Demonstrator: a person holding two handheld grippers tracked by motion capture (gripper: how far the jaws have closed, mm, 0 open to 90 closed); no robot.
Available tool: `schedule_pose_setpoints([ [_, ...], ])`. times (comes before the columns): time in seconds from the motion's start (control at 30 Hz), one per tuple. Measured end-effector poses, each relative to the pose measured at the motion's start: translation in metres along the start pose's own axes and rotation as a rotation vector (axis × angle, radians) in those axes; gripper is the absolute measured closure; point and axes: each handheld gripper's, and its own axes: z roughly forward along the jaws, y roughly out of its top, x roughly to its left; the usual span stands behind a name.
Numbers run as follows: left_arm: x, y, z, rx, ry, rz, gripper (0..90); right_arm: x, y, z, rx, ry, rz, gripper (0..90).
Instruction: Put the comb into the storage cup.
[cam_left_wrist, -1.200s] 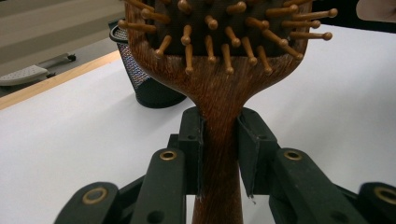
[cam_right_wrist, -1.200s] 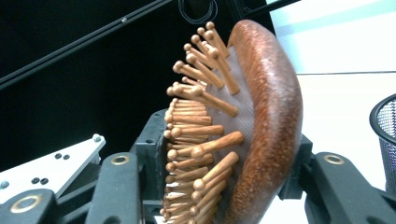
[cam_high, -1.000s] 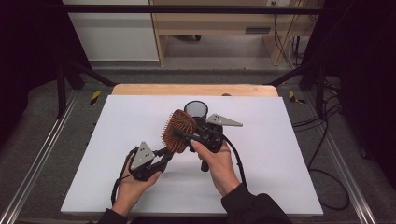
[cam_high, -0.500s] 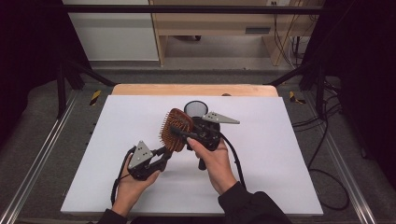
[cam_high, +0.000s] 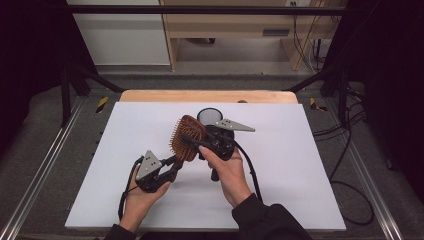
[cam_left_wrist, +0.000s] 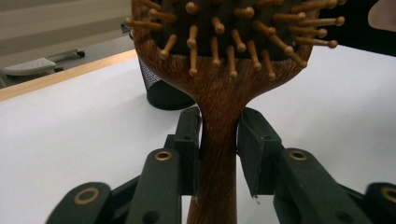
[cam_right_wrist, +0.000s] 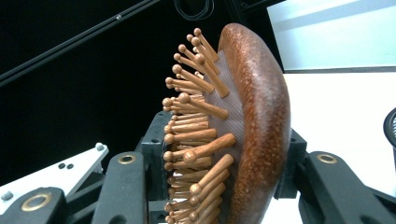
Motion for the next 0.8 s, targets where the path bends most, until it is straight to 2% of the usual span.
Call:
schedule_pose_setpoints([
  [0.03,0.0,0.0,0.0,-0.004,0.001,-0.003,65.6,-0.001,0.0,0.0,-0.001,-0.002,0.0,51.8],
  [0.07,0.001,0.0,0.0,-0.007,0.005,-0.009,58.7,-0.002,0.002,-0.001,0.001,-0.006,0.006,51.8],
  [0.1,0.001,0.0,0.0,-0.018,0.013,-0.009,55.6,-0.003,0.002,-0.001,-0.001,-0.011,0.005,51.8],
  [0.17,0.001,0.0,0.0,-0.023,0.013,-0.007,53.6,-0.004,0.003,-0.002,-0.002,-0.015,0.007,51.8],
  [0.23,0.0,0.0,0.0,-0.036,0.012,-0.011,43.7,-0.008,0.006,-0.004,-0.015,-0.019,0.02,51.8],
  [0.27,0.0,0.0,0.0,-0.037,0.019,-0.013,43.7,-0.008,0.006,-0.004,-0.015,-0.019,0.02,51.8],
  [0.3,0.0,0.0,-0.002,-0.047,0.032,-0.025,36.9,-0.01,0.008,-0.005,-0.019,-0.029,0.02,51.8],
  [0.33,0.0,0.0,-0.002,-0.047,0.032,-0.025,34.5,-0.011,0.009,-0.006,-0.022,-0.034,0.023,51.8],
  [0.37,0.0,0.0,-0.003,-0.052,0.035,-0.029,34.5,-0.011,0.009,-0.006,-0.022,-0.034,0.023,51.8],
  [0.43,-0.001,0.0,-0.008,-0.067,0.041,-0.039,26.7,-0.015,0.013,-0.009,-0.034,-0.042,0.032,51.8],
  [0.5,-0.001,0.0,-0.01,-0.069,0.047,-0.04,24.7,-0.017,0.014,-0.009,-0.038,-0.046,0.029,51.7],
  [0.53,-0.001,-0.001,-0.015,-0.072,0.058,-0.043,19.1,-0.019,0.017,-0.011,-0.046,-0.057,0.03,51.7],
  [0.6,-0.001,-0.002,-0.017,-0.071,0.065,-0.049,16.5,-0.021,0.018,-0.011,-0.05,-0.062,0.031,51.7],
  [0.63,0.0,-0.002,-0.02,-0.073,0.077,-0.056,10.3,-0.025,0.021,-0.012,-0.055,-0.074,0.034,51.7],
  [0.8,0.007,-0.004,-0.032,-0.097,0.118,-0.087,5.2,-0.029,0.025,-0.013,-0.062,-0.088,0.035,51.7],
])
